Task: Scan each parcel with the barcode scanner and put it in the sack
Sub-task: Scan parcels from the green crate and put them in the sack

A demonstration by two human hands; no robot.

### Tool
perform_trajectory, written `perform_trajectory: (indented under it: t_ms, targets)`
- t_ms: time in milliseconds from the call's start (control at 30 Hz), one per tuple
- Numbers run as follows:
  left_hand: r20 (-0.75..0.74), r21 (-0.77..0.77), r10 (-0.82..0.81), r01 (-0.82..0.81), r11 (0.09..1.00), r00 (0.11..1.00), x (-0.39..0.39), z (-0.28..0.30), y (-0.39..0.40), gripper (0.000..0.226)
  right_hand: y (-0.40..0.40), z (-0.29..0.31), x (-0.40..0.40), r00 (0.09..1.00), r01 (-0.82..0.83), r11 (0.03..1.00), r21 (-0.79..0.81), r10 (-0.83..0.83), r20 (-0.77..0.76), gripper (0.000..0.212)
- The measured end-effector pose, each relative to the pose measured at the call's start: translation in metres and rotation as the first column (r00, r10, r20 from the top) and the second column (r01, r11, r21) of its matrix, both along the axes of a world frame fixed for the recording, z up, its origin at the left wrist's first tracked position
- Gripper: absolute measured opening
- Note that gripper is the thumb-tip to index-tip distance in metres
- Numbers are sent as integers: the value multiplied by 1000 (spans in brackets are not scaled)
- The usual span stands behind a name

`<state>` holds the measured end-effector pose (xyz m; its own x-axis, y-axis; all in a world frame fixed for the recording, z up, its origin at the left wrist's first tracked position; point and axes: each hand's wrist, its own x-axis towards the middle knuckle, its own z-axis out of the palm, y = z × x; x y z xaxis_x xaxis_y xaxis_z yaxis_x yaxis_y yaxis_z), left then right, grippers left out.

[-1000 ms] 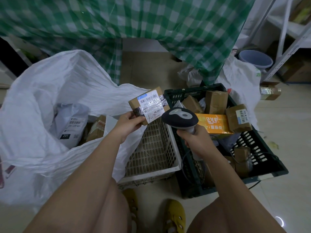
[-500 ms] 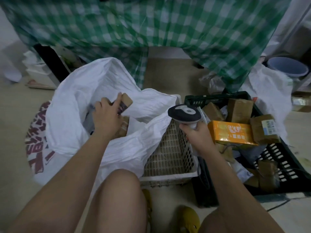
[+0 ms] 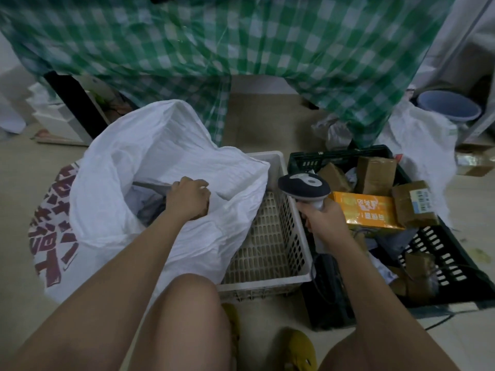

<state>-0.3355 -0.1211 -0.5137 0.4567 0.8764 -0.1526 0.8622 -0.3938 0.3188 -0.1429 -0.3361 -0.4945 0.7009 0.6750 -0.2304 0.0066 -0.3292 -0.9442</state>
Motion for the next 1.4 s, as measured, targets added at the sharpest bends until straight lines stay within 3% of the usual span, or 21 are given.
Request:
perform_trajectory:
  t_ms: [200, 367, 567, 667, 733, 800, 900, 967, 1067, 1133, 1233, 1300, 1400]
  targets:
    - [292, -158, -168, 221, 962, 941, 102, -9, -31, 34, -26, -11, 38, 976, 164, 985, -55, -170, -133, 21]
    - [337, -311, -228, 336, 889, 914, 192, -45, -68, 32, -39, -26, 73, 914, 339, 938, -76, -347, -211, 19]
    - [21, -218, -546, 537, 815, 837, 276, -98, -80, 31, -42, -48, 103, 829, 473, 878, -73, -471, -302, 19]
    - [-151, -177, -643, 620, 765, 751, 310, -118, -66, 17, -36, -60, 114, 810, 480, 873, -89, -480, -337, 16]
    - [-228, -121, -685, 678, 725, 692, 326, -133, -55, 27, -29, -67, 120, 806, 473, 877, -88, -471, -358, 11]
    - [-282, -26, -741, 767, 641, 610, 342, -148, -45, 46, -20, -72, 124, 804, 475, 876, -83, -470, -364, 9]
    - [-362, 64, -793, 861, 504, 491, 357, -165, -37, 48, -10, -77, 126, 801, 476, 877, -75, -466, -376, 12]
    - [-414, 87, -771, 864, 495, 483, 362, -171, -33, 39, -6, -78, 125, 802, 467, 882, -72, -456, -386, 14]
    - [-438, 182, -707, 825, 534, 555, 363, -158, -28, 23, -5, -77, 124, 805, 475, 878, -52, -458, -377, 11]
    - [-318, 228, -677, 747, 625, 663, 357, -137, -23, 20, -5, -74, 123, 779, 529, 849, -12, -491, -390, 8]
    - [75, 251, -561, 529, 811, 824, 335, -89, -16, 23, -7, -62, 120, 714, 621, 783, 36, -546, -438, 4]
    - [291, 220, -443, 392, 893, 848, 314, -54, -17, 20, -7, -52, 115, 699, 650, 754, 92, -546, -463, 7]
    - [531, 59, -301, 321, 945, 792, 277, -12, -21, 16, -8, -37, 104, 689, 679, 720, 141, -560, -459, 24]
